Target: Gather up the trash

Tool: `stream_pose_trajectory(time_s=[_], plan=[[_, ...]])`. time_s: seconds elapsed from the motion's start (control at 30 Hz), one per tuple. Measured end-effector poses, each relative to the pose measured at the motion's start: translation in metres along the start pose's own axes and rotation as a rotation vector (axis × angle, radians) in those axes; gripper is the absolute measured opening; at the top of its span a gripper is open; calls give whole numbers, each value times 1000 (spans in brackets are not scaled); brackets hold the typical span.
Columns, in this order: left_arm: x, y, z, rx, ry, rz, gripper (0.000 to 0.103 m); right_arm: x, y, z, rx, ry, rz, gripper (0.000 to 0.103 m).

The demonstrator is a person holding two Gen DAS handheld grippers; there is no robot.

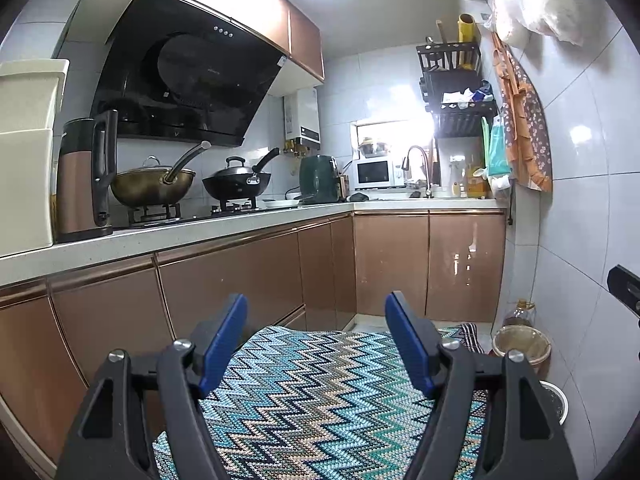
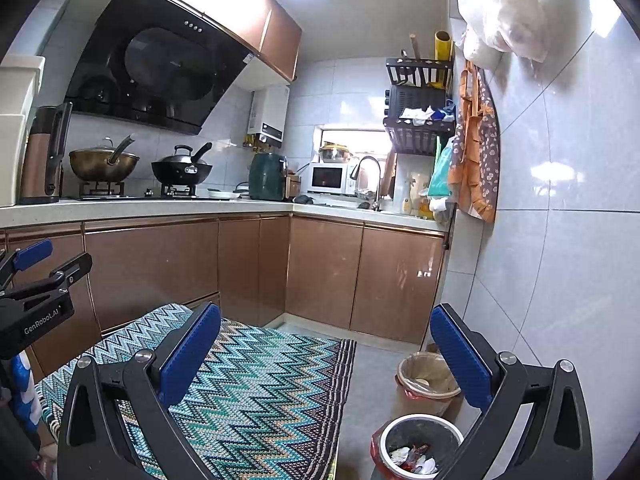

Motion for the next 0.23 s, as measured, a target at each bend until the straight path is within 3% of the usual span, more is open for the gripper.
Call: stream_pose_trajectory(time_s=[0.23], plan=[[-1, -1, -3, 1, -15, 13, 70, 0, 0, -1, 0, 1, 0, 103]])
Point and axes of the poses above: each gripper's, at about its wrist camera, not at the fingertips, and x roughly against the way its jaws point, z to its left, y to its top, the point moved 8 cm from there along -x, roughly the way its jaws point, and after that the axes turned 1 degree about -x, right-handed, at the moved point
